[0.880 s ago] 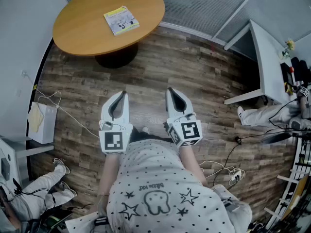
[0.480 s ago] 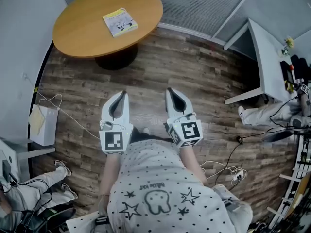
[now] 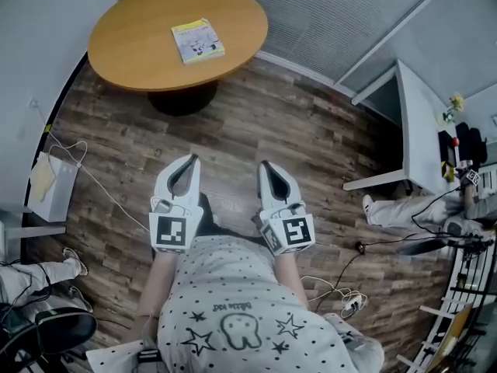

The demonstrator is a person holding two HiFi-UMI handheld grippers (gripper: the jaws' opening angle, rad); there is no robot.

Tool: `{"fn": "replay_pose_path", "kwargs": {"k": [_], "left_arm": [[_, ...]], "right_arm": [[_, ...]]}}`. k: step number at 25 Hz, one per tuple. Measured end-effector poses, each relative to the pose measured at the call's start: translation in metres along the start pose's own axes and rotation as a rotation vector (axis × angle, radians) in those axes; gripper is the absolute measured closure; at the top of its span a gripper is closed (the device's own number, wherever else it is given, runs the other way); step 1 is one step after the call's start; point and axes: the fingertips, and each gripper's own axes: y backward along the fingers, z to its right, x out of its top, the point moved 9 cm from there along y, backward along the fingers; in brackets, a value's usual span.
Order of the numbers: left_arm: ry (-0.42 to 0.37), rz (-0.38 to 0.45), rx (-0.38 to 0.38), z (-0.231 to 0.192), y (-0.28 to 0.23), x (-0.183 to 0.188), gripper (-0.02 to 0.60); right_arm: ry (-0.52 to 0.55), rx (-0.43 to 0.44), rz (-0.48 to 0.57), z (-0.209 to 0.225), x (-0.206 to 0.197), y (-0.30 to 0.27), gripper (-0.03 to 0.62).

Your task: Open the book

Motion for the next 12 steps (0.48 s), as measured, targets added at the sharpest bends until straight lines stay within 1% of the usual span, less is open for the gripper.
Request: {"fn": "replay_pose_path", "kwargs": {"k": [6,12], "left_arm": [[0.022,0.008,-0.010,-0.007,-0.019,-0.003,0.571],[0.038,0.006,-0.027,-0.025,-0.061,-0.010,0.571]], "right_arm": [[0.020,0.001,-0.015,0.006,0.003,-0.012,0.589],[0.014,0.002,-0.042,0.022,0.002,-0.044,0.589]]}}
